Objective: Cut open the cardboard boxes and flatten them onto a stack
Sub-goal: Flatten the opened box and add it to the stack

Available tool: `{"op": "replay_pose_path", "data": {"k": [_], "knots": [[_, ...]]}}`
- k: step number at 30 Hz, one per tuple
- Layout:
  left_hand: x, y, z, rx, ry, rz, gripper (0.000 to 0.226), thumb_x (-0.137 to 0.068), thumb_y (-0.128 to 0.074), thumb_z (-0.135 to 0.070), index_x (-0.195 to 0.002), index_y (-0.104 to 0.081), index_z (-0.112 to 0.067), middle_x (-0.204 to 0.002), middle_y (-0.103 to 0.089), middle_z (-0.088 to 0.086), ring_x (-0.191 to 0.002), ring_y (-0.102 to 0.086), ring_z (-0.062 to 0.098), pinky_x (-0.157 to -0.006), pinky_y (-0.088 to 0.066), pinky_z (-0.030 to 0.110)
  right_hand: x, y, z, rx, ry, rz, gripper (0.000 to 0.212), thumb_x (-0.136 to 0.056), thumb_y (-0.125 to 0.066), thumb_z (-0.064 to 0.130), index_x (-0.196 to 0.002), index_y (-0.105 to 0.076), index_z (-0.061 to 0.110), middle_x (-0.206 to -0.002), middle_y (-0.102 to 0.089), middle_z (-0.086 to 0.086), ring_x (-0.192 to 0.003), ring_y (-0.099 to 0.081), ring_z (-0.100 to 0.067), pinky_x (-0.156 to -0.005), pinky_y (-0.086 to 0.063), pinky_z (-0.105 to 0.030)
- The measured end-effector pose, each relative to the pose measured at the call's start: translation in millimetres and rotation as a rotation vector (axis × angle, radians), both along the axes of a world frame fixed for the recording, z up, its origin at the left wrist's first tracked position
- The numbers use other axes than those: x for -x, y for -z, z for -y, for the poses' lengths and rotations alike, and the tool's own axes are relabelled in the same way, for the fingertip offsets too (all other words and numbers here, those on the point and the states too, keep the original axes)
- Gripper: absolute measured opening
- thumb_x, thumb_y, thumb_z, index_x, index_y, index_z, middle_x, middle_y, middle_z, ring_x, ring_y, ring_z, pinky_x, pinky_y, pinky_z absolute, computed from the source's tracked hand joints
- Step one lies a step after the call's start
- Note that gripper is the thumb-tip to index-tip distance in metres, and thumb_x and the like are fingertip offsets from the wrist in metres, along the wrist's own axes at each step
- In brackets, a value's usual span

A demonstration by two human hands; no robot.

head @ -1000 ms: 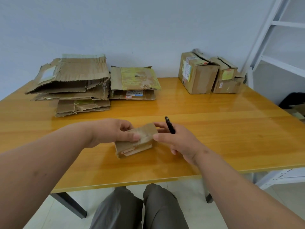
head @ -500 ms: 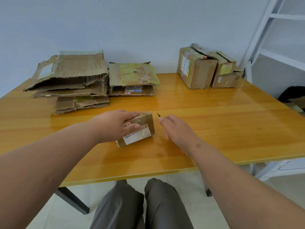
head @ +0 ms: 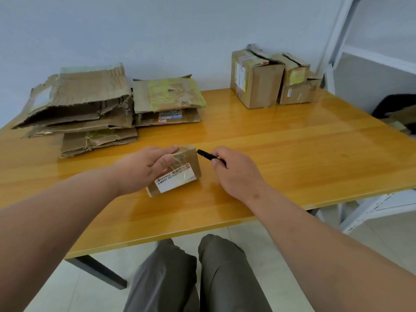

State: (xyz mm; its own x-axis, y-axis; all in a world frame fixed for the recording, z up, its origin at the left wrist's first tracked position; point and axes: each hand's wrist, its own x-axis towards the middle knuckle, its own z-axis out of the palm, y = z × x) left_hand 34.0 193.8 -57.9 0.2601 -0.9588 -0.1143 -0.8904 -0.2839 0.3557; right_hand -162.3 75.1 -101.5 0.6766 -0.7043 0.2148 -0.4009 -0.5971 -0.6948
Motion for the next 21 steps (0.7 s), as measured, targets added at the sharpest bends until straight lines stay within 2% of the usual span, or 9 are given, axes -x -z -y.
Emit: {"op": "replay_pose_path", "data": {"k": [5,9,12,15,18,21], "knots": [[0.5,0.5,-0.5,0.011,0.006,-0.01,0.052,-0.1,-0.025,-0.049,-0.152,-0.024,-0.041,-0.126,-0.05,-0.003,-0.111,-0.049,0.015,-0.087,-0.038,0.029,0.0,3.6,0.2,0.001,-0.01,0.021,0.02,-0.102,-0.043,0.021,-0.109,-0.062,0.021,-0.071,-0.048,0.013,-0.064,-0.044,-0.006,-0.054,-0.029,-0.026],[1.7,0.3,-0.5,0.019,0.012,-0.023,0.051,-0.101,-0.025,-0.048,-0.151,-0.024,-0.041,-0.121,-0.048,-0.007,-0.11,-0.048,0.013,-0.086,-0.035,0.027,3.8,6.6,-0.9,-0.054,-0.037,0.056,0.023,-0.103,-0.043,0.02,-0.114,-0.063,0.022,-0.071,-0.048,0.014,-0.064,-0.044,-0.005,-0.057,-0.03,-0.025],[-0.2,1.4,-1.0,0.018,0.015,-0.042,0.051,-0.101,-0.025,-0.048,-0.151,-0.025,-0.042,-0.12,-0.049,-0.008,-0.109,-0.048,0.012,-0.084,-0.035,0.026,1.2,6.4,2.0,-0.106,-0.048,0.085,0.021,-0.102,-0.044,0.02,-0.11,-0.063,0.024,-0.069,-0.049,0.013,-0.061,-0.044,-0.008,-0.058,-0.034,-0.029],[-2.8,1.2,-0.8,0.013,0.019,-0.064,0.051,-0.1,-0.025,-0.049,-0.15,-0.025,-0.044,-0.12,-0.049,-0.009,-0.108,-0.047,0.01,-0.078,-0.035,0.02,-1.3,5.2,4.0,-0.152,-0.064,0.106,0.018,-0.102,-0.045,0.019,-0.105,-0.062,0.027,-0.068,-0.05,0.008,-0.06,-0.044,-0.012,-0.057,-0.037,-0.032],[-5.5,0.5,0.5,0.01,0.025,-0.081,0.05,-0.099,-0.024,-0.05,-0.149,-0.027,-0.045,-0.121,-0.053,-0.007,-0.109,-0.049,0.011,-0.079,-0.035,0.02,-2.2,5.8,5.0,-0.161,-0.063,0.115,0.018,-0.101,-0.046,0.019,-0.103,-0.06,0.03,-0.068,-0.05,0.007,-0.06,-0.044,-0.013,-0.058,-0.038,-0.034],[-7.1,0.6,2.6,0.015,0.02,-0.12,0.046,-0.1,-0.026,-0.048,-0.145,-0.032,-0.046,-0.116,-0.056,-0.008,-0.101,-0.051,0.006,-0.077,-0.034,0.011,-3.3,7.2,6.0,-0.164,-0.071,0.11,0.021,-0.102,-0.045,0.019,-0.107,-0.063,0.03,-0.064,-0.049,0.009,-0.056,-0.043,-0.01,-0.055,-0.037,-0.031]]}}
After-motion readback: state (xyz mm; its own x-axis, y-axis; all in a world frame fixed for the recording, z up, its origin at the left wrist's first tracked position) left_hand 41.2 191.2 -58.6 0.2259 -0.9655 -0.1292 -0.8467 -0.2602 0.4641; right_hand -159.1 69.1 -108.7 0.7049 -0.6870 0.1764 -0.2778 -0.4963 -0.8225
